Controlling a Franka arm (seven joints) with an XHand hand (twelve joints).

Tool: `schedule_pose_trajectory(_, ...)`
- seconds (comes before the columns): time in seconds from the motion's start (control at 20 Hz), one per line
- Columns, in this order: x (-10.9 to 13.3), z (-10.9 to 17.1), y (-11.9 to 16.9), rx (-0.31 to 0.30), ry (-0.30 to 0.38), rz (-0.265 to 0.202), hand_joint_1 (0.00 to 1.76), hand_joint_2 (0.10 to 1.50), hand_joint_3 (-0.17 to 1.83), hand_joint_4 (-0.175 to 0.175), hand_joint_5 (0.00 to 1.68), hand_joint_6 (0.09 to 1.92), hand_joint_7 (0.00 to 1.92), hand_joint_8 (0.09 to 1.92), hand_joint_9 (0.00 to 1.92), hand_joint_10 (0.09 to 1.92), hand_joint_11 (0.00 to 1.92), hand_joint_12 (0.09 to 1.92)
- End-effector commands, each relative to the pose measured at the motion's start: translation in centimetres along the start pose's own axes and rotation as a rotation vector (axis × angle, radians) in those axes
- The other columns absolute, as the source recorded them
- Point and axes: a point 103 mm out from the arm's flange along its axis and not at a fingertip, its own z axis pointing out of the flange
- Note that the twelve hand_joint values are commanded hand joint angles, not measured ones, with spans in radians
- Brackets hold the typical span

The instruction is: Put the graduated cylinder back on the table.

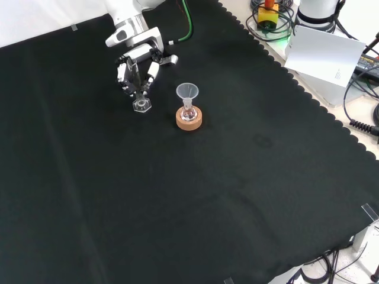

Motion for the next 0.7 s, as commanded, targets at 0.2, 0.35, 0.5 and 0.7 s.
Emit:
schedule_pose_trajectory(0.2, 0.27, 0.11, 0.06, 0.012, 0.009, -0.007, 1.2, 1.19, 0.0, -0.151, 0.81, 1.23, 0.87, 1.09, 1.23, 0.41, 1.13, 0.83)
schedule_pose_trajectory(0.35, -0.17, -0.29, -0.12, 0.003, 0.021, -0.011, 1.14, 1.19, 0.0, -0.173, 0.83, 1.22, 0.94, 0.77, 1.26, 0.3, 1.14, 0.82)
schedule_pose_trajectory(0.5, -0.18, -0.45, -0.15, 0.005, 0.018, -0.009, 1.13, 1.19, 0.0, -0.175, 0.84, 1.21, 0.95, 0.7, 1.27, 0.26, 1.15, 0.82)
schedule_pose_trajectory(0.7, -0.21, -0.65, -0.16, 0.0, 0.021, -0.005, 1.23, 1.15, -0.11, -0.15, 0.83, 0.78, 0.96, 0.62, 1.3, 0.17, 1.21, 0.8)
